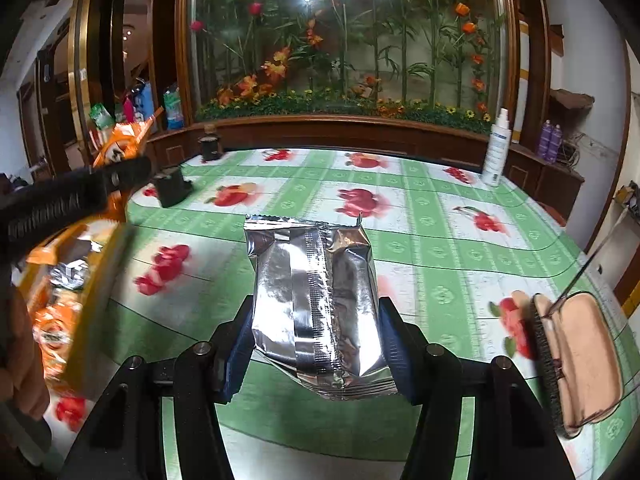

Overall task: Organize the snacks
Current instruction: 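Lower the foil bag into the box with the right tool while the left tool lowers the candy pack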

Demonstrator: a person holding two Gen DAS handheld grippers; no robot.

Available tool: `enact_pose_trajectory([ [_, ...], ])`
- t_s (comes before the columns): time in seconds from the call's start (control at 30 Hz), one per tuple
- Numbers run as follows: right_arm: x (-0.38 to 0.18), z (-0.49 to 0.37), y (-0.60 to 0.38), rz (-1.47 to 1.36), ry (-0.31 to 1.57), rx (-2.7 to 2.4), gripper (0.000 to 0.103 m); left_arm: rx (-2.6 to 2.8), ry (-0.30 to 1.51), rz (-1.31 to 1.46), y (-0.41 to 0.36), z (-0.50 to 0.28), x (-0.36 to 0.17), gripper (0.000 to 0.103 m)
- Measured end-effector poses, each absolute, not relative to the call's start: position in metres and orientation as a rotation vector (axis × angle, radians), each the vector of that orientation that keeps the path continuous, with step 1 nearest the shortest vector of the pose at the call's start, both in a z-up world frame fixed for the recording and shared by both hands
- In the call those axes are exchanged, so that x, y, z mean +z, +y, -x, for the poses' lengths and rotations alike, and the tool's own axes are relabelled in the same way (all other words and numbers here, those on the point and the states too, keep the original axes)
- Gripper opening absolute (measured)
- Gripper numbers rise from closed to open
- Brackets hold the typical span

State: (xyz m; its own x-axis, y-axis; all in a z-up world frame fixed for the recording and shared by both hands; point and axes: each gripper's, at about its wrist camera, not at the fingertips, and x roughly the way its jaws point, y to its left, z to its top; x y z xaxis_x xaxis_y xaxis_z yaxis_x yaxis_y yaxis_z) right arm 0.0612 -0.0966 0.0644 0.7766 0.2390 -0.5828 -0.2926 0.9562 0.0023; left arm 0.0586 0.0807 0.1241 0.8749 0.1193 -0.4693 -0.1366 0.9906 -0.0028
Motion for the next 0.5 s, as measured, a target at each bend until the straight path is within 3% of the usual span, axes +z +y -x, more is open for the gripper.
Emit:
enact_pose_trajectory([
  [0.2,0.081,-0.041,-0.049,0.056,0.604,0.377,0.063,0.167,0.562,0.11,0.14,-0.053,0.12,0.051],
  [0.5,0.088,-0.023,0.023,0.051,0.595,0.478,0.063,0.271,0.509,0.191,0.197,0.007,0.118,0.051],
])
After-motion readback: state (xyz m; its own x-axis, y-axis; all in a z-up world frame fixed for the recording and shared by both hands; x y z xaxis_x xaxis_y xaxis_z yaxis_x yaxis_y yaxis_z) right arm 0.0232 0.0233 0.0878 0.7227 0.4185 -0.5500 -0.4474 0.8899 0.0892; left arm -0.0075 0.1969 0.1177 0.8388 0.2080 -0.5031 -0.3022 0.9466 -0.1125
